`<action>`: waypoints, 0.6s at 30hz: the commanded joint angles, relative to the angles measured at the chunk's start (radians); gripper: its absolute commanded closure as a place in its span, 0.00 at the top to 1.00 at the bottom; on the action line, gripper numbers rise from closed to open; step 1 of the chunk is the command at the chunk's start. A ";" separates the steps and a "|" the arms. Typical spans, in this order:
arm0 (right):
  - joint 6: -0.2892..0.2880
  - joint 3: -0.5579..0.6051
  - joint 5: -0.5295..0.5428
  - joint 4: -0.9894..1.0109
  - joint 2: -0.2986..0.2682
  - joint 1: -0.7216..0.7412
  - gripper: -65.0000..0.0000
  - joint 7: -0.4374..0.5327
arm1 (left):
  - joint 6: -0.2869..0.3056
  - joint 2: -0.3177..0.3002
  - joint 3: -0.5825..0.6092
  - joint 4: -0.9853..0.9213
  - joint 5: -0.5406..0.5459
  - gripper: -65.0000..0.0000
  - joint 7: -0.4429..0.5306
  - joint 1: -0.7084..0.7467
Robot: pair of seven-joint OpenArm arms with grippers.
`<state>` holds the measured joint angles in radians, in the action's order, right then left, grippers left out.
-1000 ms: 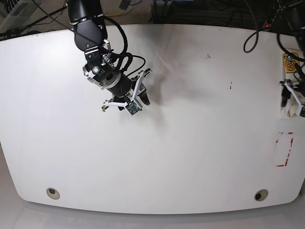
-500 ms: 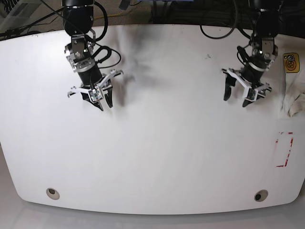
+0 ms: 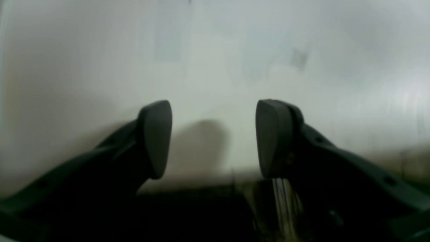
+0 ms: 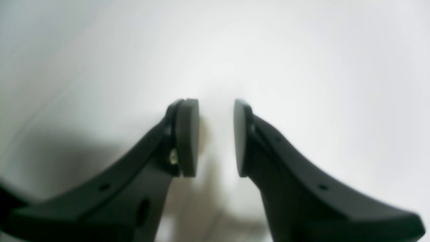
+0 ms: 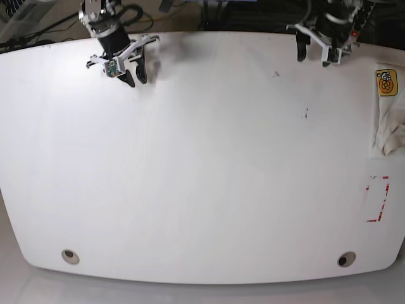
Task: Fold the T-shirt properly
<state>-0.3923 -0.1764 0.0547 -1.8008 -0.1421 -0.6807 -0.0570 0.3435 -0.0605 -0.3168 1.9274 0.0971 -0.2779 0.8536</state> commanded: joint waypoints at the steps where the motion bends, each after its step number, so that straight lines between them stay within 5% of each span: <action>1: 0.003 -0.004 0.010 -0.061 -0.006 -0.069 0.25 0.032 | 0.006 0.011 -0.015 0.045 0.011 0.55 0.018 0.112; 10: -0.003 -0.002 0.118 -0.150 -0.017 -0.394 0.25 0.033 | 0.006 0.023 -0.020 0.037 0.013 0.55 0.018 0.392; 18: -0.003 -0.001 0.129 0.016 -0.038 -0.451 0.24 0.033 | 0.004 0.052 -0.031 -0.127 0.011 0.56 0.016 0.359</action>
<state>-0.3885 -0.1768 0.1749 -1.8168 -0.1802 -1.1141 -0.0402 0.3531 -0.0055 -0.3397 1.8317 0.1085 -0.2676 1.2213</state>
